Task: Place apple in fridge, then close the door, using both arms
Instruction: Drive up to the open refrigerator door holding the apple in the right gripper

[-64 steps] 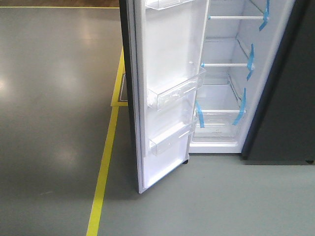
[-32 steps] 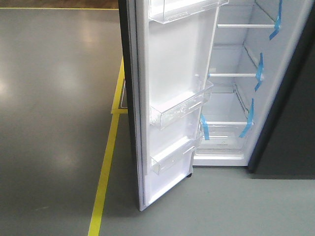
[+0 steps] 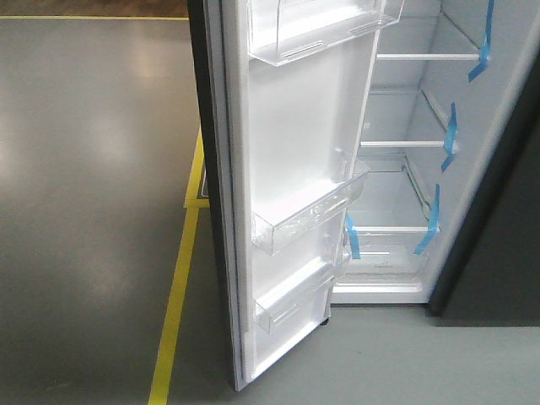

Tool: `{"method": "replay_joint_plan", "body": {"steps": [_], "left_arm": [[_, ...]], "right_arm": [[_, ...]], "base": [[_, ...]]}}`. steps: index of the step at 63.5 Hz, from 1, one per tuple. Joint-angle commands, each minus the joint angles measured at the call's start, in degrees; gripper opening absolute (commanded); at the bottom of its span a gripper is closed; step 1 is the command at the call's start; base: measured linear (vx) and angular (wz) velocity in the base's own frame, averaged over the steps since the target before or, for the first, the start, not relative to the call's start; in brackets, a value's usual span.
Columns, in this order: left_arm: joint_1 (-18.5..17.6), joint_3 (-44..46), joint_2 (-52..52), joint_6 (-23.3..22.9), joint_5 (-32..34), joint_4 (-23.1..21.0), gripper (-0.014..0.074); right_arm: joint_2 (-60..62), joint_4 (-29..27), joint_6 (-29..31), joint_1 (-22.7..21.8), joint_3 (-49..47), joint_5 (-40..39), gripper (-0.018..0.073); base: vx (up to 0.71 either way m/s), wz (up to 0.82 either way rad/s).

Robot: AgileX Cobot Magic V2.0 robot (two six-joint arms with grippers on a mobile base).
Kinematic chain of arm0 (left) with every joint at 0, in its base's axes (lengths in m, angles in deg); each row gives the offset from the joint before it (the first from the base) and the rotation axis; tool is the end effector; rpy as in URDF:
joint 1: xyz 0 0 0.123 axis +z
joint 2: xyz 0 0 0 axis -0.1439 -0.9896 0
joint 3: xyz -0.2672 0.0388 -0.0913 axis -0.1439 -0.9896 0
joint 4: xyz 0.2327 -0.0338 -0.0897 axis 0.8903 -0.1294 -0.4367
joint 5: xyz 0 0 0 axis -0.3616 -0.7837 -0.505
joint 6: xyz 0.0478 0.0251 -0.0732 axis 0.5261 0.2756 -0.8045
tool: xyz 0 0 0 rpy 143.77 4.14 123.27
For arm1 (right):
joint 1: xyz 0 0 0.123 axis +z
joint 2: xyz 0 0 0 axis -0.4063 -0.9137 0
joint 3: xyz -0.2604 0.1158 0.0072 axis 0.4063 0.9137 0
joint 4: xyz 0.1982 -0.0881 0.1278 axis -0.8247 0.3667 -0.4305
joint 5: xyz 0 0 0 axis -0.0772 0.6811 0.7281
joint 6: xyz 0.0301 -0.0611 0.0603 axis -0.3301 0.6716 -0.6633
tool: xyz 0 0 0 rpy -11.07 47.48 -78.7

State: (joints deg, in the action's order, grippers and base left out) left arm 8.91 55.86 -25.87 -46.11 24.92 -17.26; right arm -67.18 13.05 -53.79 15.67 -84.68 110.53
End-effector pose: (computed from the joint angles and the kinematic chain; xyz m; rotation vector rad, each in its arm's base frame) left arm 0.0553 0.0068 0.1846 -0.1327 1.7187 0.0036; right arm 0.1349 0.0380 0.5441 -0.5985 1.8464 0.3659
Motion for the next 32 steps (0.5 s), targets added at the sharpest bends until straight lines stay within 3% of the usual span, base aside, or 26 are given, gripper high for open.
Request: {"method": "replay_joint_plan", "body": {"steps": [1, 32], "left_arm": [[-0.2, -1.2, 0.3, -0.2, 4.0, -0.2, -0.0006], [-0.2, -1.2, 0.3, -0.2, 4.0, -0.2, -0.0006]], "right_arm": [[0.4, -2.2, 0.1, -0.2, -1.3, -0.9, -0.0004], [0.4, -2.2, 0.1, -0.2, -1.3, -0.9, -0.0004]], "base": [[0.17, -0.03], [0.17, -0.01]]}}
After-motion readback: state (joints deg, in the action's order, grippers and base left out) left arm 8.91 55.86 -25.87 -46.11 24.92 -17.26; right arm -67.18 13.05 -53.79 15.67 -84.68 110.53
